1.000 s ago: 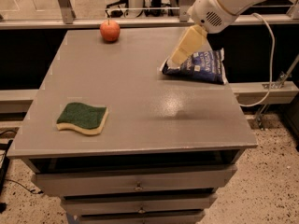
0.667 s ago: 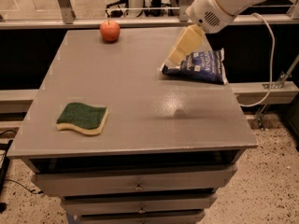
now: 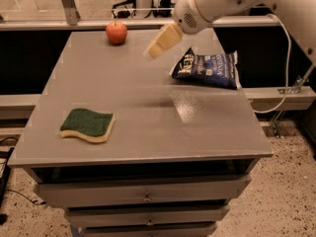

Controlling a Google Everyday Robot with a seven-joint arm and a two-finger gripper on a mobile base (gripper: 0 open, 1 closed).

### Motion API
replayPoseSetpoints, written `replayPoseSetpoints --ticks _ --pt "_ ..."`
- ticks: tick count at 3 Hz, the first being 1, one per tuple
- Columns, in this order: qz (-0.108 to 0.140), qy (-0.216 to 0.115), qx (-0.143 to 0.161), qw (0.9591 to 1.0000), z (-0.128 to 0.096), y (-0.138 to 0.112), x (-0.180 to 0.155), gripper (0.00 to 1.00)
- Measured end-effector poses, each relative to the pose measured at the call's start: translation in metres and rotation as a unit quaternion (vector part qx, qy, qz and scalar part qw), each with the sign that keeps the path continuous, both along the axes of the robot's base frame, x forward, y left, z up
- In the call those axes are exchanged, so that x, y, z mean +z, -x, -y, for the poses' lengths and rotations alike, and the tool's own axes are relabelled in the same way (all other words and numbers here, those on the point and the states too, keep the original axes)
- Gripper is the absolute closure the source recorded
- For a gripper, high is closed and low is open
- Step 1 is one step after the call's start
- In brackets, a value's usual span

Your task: Move apple near sponge

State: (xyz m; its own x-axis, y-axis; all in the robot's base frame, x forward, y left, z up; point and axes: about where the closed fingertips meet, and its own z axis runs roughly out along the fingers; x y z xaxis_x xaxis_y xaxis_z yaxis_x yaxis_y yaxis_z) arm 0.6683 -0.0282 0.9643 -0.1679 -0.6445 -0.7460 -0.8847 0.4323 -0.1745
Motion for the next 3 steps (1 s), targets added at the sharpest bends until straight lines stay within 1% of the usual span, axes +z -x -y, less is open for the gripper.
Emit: replayPoseSetpoints --ticks 1,2,3 --pt "0.006 -0.063 -0.001 0.998 -0.049 -0.052 -0.01 0.0" --pt "0.015 -0.108 -0.012 0.994 -0.085 -0.096 -0.022 0.0" --pt "0.031 -0.125 -0.023 0.9914 -0.099 -0.126 -0.03 0.0"
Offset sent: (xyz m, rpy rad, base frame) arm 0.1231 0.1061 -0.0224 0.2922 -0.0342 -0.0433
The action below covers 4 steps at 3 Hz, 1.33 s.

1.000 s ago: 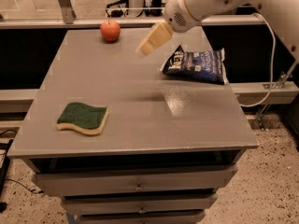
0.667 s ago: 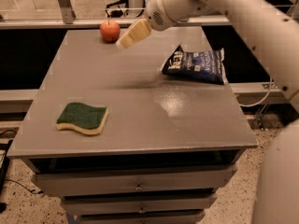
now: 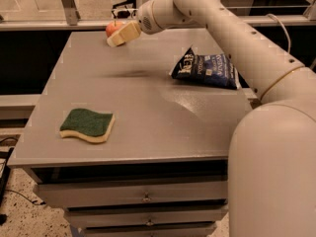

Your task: Move apple near sponge

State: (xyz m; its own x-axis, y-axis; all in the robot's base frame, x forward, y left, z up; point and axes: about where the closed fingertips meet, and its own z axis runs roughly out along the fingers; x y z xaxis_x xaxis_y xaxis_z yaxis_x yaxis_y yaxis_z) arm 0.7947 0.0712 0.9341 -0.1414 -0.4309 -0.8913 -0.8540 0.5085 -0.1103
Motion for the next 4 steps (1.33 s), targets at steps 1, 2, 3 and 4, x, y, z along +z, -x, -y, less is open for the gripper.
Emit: replayPoseSetpoints --ticks 1,2,3,4 --pt "0.009 -0.008 -0.01 0.9999 -0.007 -0.021 -0.007 0.0" --pt "0.015 -0.012 -0.025 0.9995 -0.01 -0.049 -0.018 0.0" --pt "0.017 -0.019 -0.029 0.9992 -0.019 -0.07 -0.024 0.0" --pt "0.016 -0.028 -0.027 0.9991 -0.031 -0.085 -0.027 0.0"
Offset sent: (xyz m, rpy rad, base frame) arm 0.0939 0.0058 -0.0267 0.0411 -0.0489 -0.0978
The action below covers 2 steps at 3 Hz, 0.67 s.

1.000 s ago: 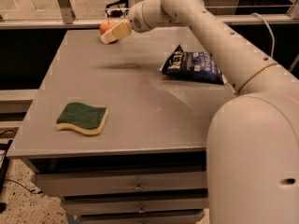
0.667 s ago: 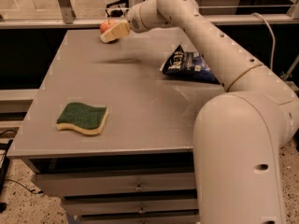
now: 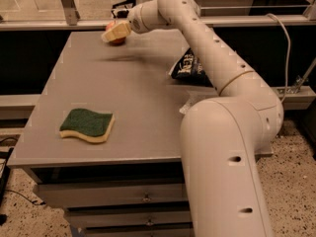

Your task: Move apple near sponge

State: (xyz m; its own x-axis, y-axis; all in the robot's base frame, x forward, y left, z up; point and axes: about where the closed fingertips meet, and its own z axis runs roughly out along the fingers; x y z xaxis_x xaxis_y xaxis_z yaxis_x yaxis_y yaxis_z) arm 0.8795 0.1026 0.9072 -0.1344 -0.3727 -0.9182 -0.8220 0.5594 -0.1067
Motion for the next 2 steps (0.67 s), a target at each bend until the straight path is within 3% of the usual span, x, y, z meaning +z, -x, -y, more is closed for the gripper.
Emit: replayPoseSetpoints --ticks 2 --pt "-0.012 0.009 -0.016 0.9998 -0.022 -0.022 -0.015 0.01"
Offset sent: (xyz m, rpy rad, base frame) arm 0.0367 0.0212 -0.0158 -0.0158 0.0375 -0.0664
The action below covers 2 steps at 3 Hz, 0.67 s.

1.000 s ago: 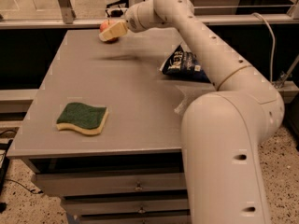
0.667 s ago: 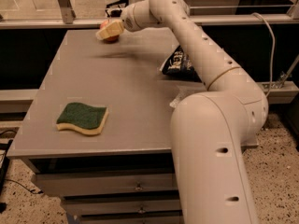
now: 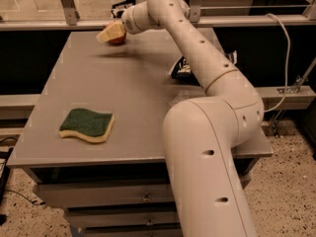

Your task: Move apple near sponge

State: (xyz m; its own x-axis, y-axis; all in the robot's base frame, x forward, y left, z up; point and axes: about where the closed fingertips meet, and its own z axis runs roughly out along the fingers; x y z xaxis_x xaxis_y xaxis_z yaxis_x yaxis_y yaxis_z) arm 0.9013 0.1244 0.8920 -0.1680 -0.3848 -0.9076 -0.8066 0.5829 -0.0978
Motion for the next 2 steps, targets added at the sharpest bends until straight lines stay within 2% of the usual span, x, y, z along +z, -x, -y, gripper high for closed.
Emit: replayPoseSetpoints --ticks 1,2 --pt "-0.01 0.007 -0.012 0.9998 -0.0008 -0.0053 -0.0089 0.23" --pt "-0.016 0.012 -0.021 0.9996 0.0032 -0.0069 -0.0143 0.54"
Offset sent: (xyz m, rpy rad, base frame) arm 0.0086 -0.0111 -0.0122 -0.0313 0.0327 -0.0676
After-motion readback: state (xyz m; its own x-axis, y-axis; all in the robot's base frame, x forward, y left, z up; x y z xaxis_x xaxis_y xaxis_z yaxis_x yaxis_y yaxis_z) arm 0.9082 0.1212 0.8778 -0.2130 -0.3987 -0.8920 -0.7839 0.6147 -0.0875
